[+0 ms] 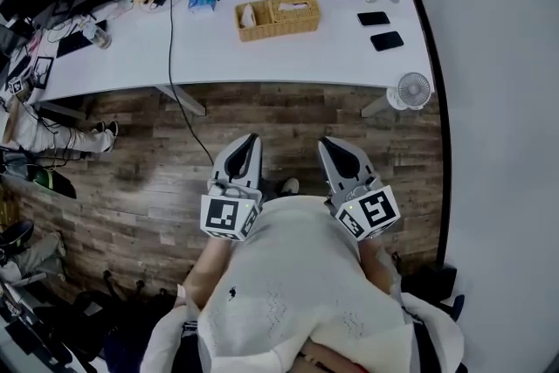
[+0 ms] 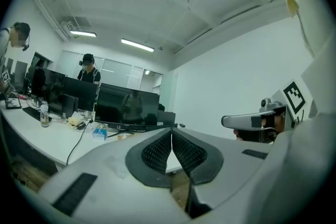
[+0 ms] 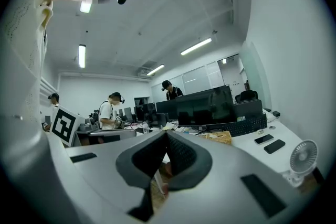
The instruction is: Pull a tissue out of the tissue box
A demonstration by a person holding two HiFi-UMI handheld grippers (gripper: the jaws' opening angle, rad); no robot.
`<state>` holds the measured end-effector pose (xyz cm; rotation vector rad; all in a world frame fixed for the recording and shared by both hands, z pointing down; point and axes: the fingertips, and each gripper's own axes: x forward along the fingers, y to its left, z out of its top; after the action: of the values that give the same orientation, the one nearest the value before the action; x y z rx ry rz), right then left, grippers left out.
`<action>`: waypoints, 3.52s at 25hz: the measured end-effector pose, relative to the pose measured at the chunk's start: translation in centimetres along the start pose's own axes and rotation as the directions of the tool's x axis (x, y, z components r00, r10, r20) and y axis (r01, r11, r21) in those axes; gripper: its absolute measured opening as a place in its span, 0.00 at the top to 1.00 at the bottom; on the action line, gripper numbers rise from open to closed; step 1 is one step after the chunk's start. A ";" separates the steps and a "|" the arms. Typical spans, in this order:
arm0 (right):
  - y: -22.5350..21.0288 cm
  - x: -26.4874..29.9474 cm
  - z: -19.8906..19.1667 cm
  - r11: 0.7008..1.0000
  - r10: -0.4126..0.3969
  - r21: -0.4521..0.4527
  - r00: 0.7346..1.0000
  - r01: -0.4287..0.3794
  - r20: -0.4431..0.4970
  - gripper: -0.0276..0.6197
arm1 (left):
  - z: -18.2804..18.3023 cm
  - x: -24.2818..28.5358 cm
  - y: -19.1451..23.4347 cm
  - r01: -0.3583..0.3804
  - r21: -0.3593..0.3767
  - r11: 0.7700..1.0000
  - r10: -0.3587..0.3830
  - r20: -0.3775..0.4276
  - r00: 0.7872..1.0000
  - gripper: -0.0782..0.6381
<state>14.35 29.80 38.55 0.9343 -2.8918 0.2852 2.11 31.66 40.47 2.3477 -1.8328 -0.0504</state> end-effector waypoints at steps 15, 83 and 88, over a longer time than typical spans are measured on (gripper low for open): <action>-0.7 -0.5 -0.4 1.000 0.006 0.016 1.000 -0.006 -0.003 0.96 | -0.2 0.9 -1.3 0.025 0.017 1.000 -0.025 -0.006 1.000 0.87; -17.3 20.9 5.3 0.999 -0.034 -0.034 0.997 0.032 -0.063 0.96 | 3.6 26.1 12.8 0.069 0.006 0.998 -0.069 -0.031 0.997 0.87; -19.1 23.8 5.8 0.998 -0.050 -0.030 0.996 0.048 -0.070 0.96 | 4.3 29.2 15.1 0.077 -0.011 0.997 -0.077 -0.024 0.997 0.87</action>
<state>6.19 -0.17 39.06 0.9688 -2.7967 0.2676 -5.76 -0.53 40.58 2.4003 -1.7271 -0.0398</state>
